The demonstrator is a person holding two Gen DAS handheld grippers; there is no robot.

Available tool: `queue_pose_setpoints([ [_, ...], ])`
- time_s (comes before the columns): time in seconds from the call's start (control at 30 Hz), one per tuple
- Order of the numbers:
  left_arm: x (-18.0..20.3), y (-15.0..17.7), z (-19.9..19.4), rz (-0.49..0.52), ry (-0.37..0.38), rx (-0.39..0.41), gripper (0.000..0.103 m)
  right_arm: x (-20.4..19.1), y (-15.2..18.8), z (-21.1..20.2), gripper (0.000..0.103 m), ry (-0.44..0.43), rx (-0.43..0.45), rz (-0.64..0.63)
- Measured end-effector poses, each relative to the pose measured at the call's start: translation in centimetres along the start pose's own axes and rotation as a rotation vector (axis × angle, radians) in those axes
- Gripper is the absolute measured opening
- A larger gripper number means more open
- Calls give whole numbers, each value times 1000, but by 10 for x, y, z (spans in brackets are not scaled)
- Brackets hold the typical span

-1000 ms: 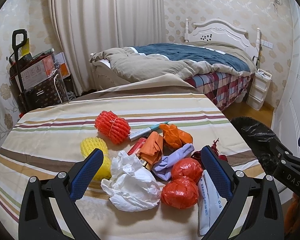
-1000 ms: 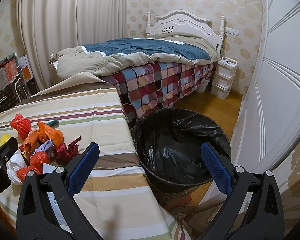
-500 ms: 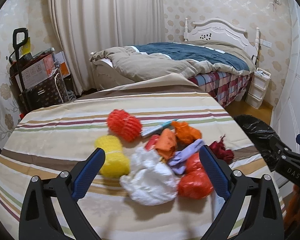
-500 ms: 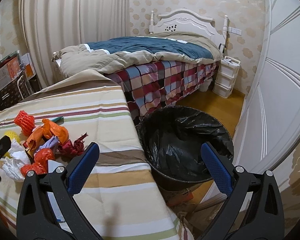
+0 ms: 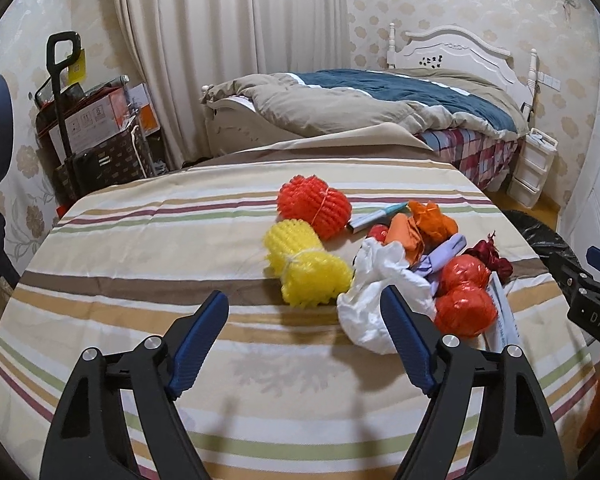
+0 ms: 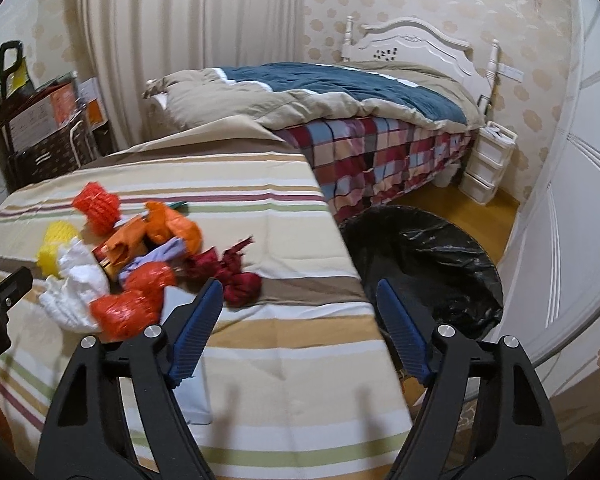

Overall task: Collect trash
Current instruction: 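Grasp the white crumpled tissue with the left tool while the right tool approaches the white-blue packet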

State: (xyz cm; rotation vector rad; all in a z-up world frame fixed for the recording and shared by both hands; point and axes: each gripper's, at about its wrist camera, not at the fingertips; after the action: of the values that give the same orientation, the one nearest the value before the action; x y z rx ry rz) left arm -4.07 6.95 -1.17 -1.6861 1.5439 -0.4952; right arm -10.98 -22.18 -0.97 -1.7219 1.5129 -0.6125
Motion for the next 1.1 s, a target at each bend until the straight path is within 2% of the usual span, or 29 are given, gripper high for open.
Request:
queue_pose_setpoints([
  [0.4,0,4,6,-17,25,-35,80,-9,-2,2,77,1,-21,-22],
  [0.53,10,5,6,1,29,-31,83,-11,2,10,73,-11,-46,-35],
  [0.77,33,-1,11,25,49,-33,85,2,4,10,73,3,-47,-2],
  [1.1,51,-1,37,31,40,-103,85,12,7,16,73,-2,-53,31],
])
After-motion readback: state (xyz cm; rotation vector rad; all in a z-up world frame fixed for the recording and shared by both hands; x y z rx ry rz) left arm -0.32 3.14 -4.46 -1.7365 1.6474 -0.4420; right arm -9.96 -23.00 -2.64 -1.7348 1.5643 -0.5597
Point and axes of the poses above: each gripper's, at about its wrist camera, not at the fingertips, and z roughly the way its jaws point, x to its right, y to its underside, and after that the axes turned 15 degrees about -y, right-handed
